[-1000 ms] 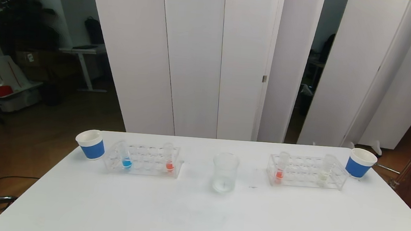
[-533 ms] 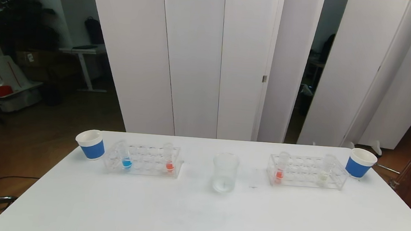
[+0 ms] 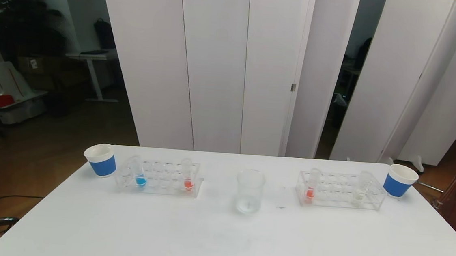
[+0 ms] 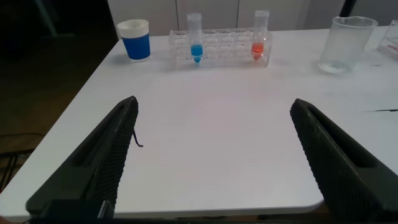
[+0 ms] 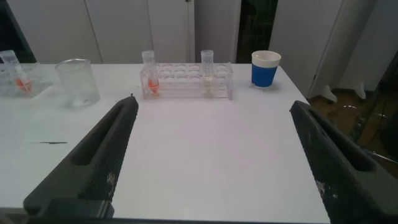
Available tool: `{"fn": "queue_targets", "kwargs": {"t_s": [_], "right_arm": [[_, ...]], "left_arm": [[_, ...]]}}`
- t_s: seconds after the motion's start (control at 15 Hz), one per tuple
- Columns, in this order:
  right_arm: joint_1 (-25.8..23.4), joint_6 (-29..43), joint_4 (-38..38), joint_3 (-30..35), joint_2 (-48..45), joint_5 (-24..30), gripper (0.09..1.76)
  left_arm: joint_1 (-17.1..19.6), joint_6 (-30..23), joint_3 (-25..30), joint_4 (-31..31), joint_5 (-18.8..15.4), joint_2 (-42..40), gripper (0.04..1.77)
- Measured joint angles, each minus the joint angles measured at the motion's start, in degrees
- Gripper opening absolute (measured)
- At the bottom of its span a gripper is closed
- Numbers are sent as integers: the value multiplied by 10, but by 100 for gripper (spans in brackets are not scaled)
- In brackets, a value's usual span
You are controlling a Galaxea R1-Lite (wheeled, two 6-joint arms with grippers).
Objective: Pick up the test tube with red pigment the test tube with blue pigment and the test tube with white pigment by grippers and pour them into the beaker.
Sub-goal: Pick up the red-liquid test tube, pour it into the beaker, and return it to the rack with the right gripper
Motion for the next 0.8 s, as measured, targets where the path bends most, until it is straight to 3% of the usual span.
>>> {"fn": "queue_targets", "kwargs": {"t_s": [0.47, 0.8], "right_arm": [[1, -9, 5, -227, 136, 9, 175], [2, -10, -8, -320, 273, 4, 175]], "left_arm": [[0, 0, 0, 0, 0, 0, 175], [0, 0, 0, 0, 0, 0, 175]]}}
